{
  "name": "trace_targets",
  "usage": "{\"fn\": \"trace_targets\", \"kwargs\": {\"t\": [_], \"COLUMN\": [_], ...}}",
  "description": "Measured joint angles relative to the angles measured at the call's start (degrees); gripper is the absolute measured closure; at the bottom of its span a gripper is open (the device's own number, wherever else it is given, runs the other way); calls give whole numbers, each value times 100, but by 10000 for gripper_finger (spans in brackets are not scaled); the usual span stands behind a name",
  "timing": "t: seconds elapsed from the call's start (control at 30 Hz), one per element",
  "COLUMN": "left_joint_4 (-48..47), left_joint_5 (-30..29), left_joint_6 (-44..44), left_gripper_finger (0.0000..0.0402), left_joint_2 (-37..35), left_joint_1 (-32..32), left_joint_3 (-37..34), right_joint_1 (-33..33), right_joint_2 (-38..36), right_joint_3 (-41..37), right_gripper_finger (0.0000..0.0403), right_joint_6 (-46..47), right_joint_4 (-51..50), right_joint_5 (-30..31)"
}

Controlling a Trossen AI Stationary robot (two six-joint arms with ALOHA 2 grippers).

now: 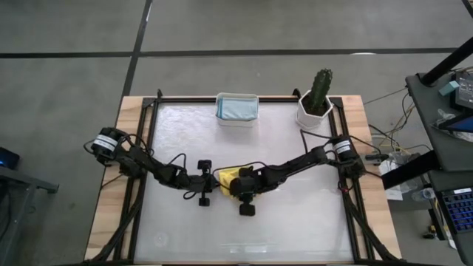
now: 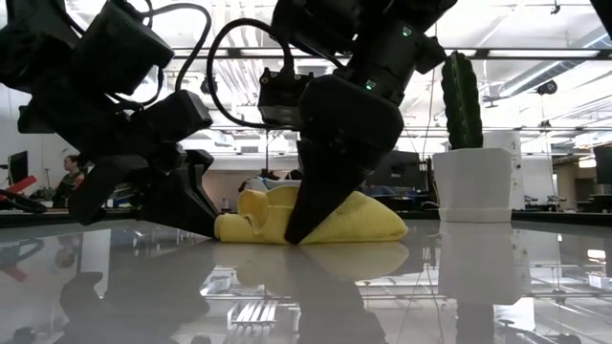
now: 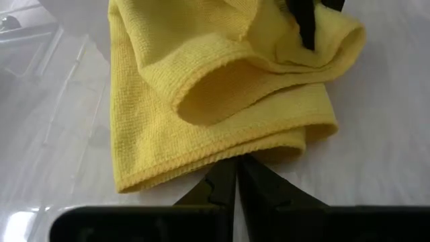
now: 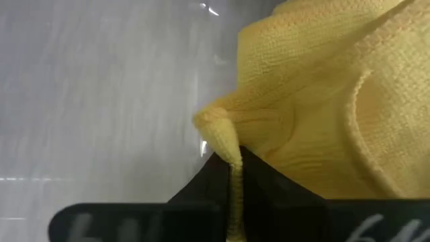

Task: Fold microfiber towels
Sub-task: Fold the yellow cloth

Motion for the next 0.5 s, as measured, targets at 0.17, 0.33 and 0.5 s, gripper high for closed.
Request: {"fn": "trace_targets", "kwargs": {"t": [0.17, 0.33, 0.5], "left_joint_4": [-4, -20, -33], "left_joint_5": [0, 0, 0], "left_joint_6": [0, 0, 0], "left_gripper_finger": [398, 398, 398], "left_joint_2": [-4, -7, -9], "left_joint_1": [0, 0, 0], "left_joint_3": [0, 0, 0], "right_joint_1": [0, 11, -37], "right_joint_2": [-55, -354, -735], "right_joint_3": [0, 2, 2], "right_gripper_finger": [383, 335, 268], "right_joint_6": [-13, -119, -360], "right_joint_4": [37, -150, -257], "right_joint_5": [-1, -27, 17]}}
